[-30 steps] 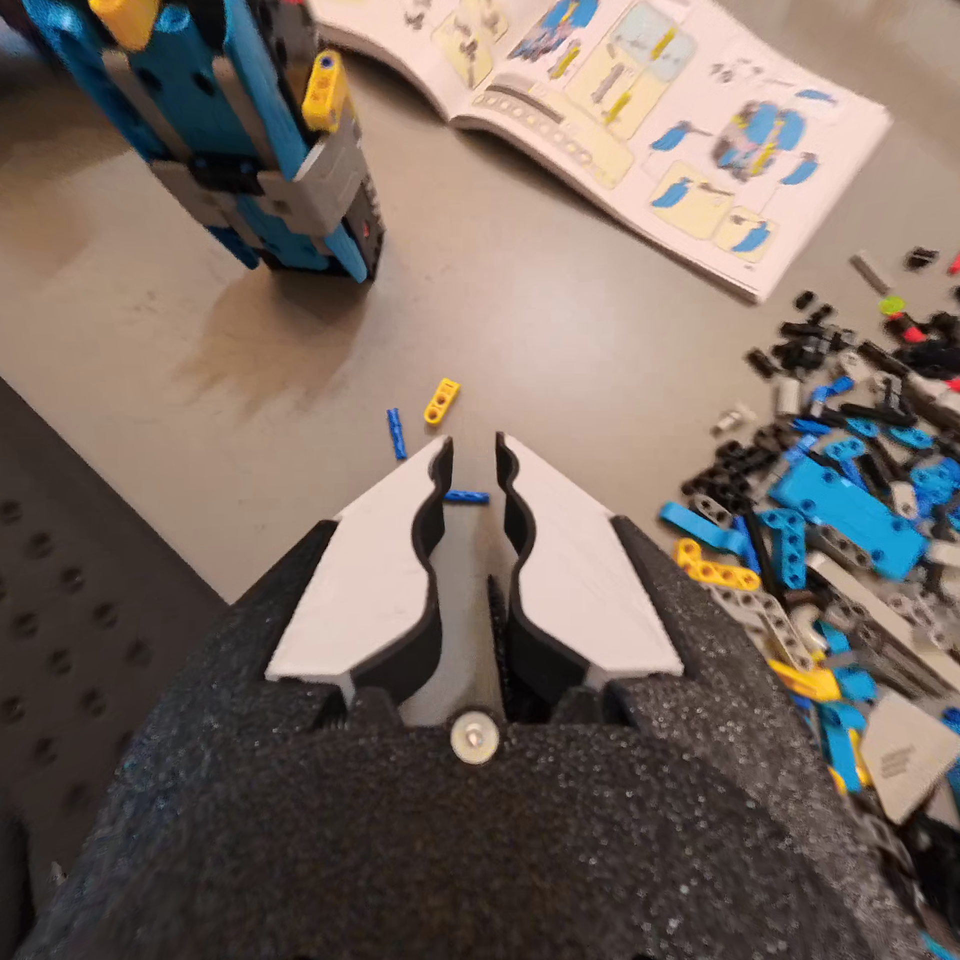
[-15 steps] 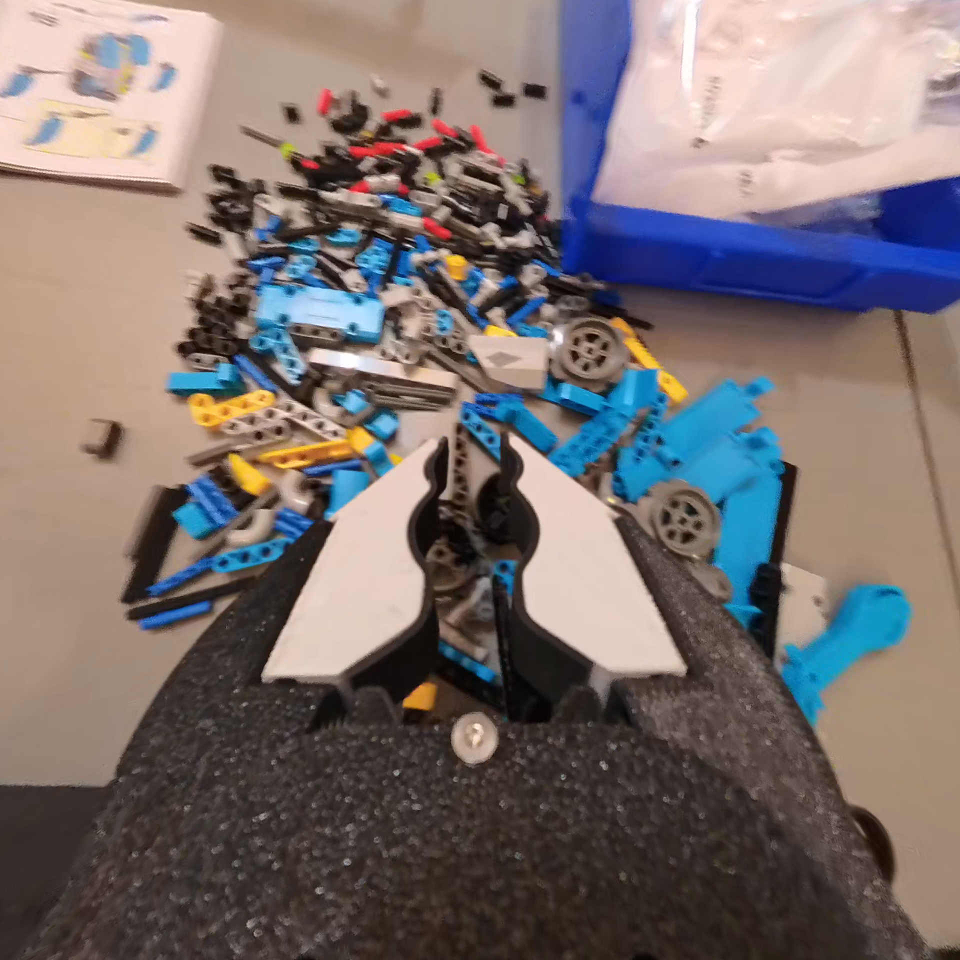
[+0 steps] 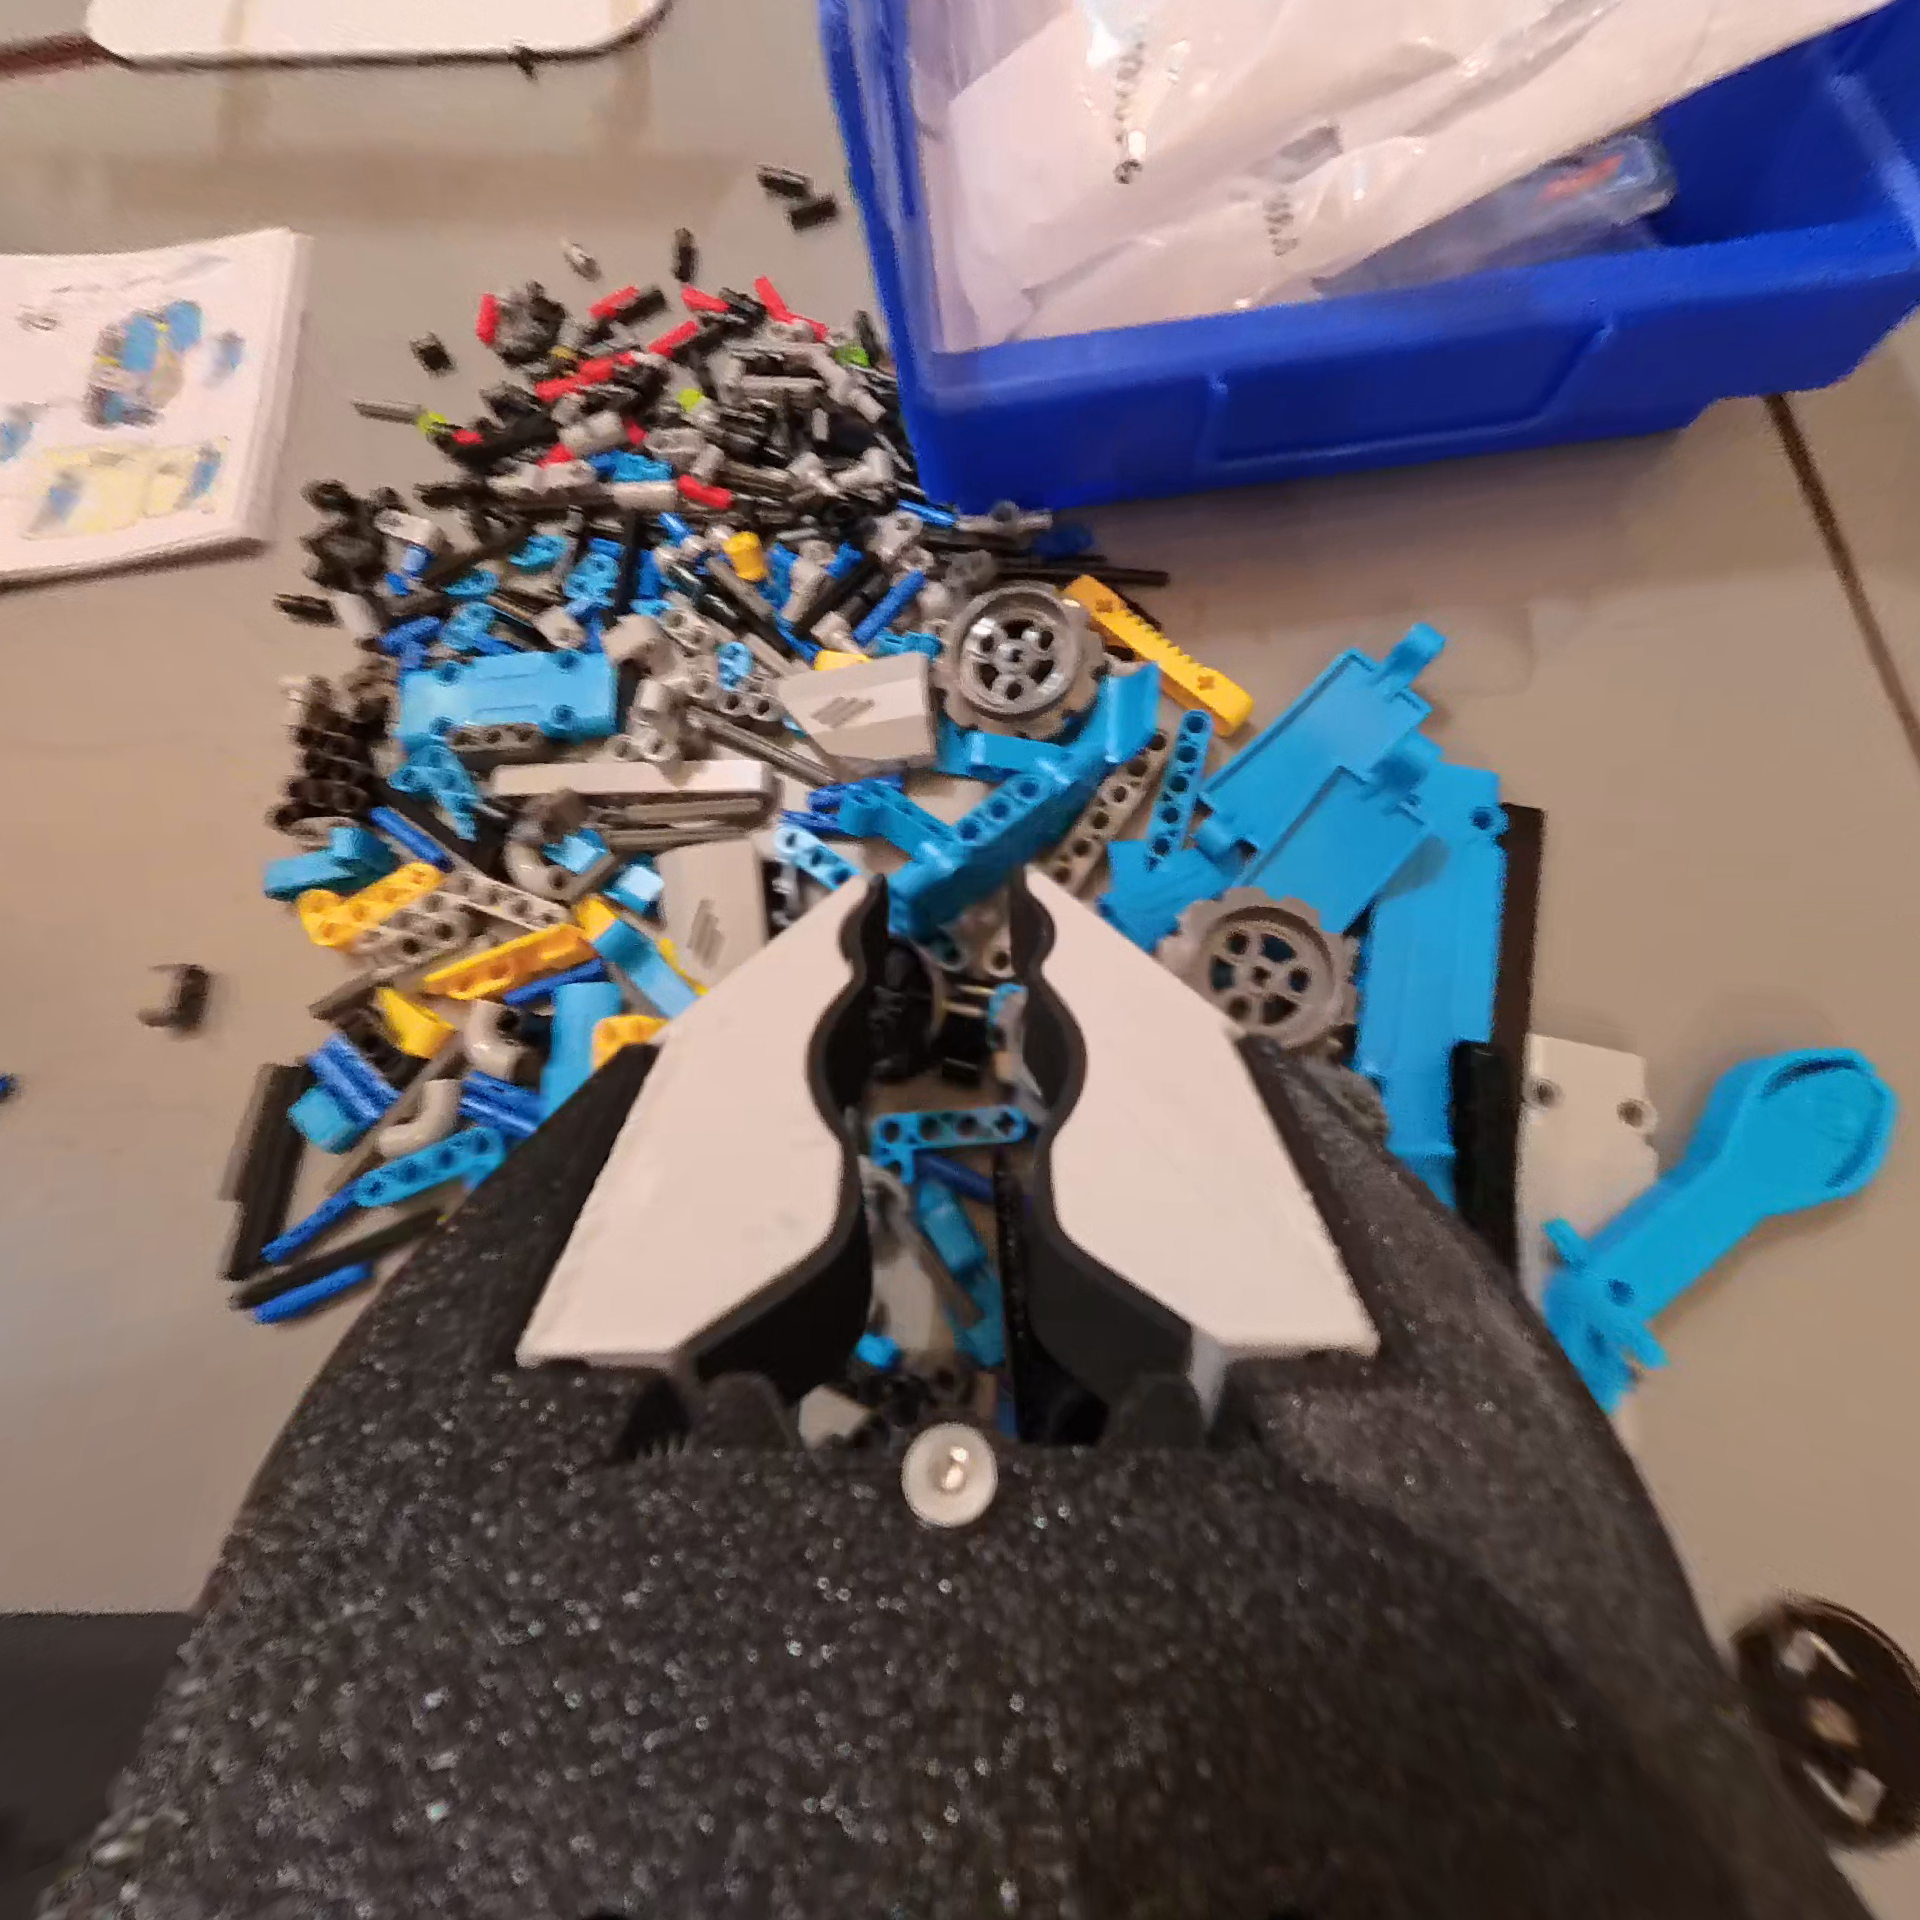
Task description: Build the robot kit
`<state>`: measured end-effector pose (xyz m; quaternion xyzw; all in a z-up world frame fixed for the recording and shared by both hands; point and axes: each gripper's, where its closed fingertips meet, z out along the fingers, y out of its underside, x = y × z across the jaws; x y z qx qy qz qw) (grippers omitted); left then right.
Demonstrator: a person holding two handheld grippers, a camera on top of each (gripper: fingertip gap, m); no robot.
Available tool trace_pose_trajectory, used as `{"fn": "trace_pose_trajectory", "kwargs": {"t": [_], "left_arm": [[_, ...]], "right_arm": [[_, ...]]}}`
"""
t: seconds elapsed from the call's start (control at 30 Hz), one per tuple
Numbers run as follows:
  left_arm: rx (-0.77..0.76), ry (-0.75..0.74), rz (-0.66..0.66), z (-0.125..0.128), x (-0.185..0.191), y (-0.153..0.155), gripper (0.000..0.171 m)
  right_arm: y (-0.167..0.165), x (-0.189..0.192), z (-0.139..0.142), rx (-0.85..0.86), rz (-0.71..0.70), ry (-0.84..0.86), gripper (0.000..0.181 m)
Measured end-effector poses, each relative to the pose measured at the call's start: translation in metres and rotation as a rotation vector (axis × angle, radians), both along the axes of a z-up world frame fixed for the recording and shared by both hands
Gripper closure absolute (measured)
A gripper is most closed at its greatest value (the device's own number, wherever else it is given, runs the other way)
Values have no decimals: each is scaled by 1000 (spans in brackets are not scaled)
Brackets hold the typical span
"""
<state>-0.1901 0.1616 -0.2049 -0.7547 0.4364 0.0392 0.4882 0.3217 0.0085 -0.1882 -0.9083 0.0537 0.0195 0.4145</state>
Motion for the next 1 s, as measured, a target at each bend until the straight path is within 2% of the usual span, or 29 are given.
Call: {"fn": "trace_pose_trajectory", "kwargs": {"t": [0.1, 0.2, 0.27, 0.33, 0.4, 0.57, 0.8, 1.0], "left_arm": [[4, 5, -4, 0, 1, -1, 143], [6, 6, -5, 0, 1, -1, 143], [7, 7, -5, 0, 1, -1, 143], [11, 9, -6, 0, 1, -1, 143], [15, 13, -8, 0, 1, -1, 143], [22, 20, -12, 0, 2, -2, 143], [27, 7, -8, 2, 1, -2, 143], [-41, -86, 14, 6, -2, 0, 143]], "right_arm": [[6, -11, 3, 27, 19, 63, 157], [3, 4, -7, -25, -33, -37, 155], [2, 6, -10, -46, -39, -46, 156], [-2, 13, -11, -63, -62, -79, 168], [-6, 25, -12, -87, -106, -119, 172], [-9, 20, -3, -55, -74, -62, 174], [-11, 13, 12, -21, -50, -69, 174], [-11, 8, 6, -38, -32, -84, 174]]}}
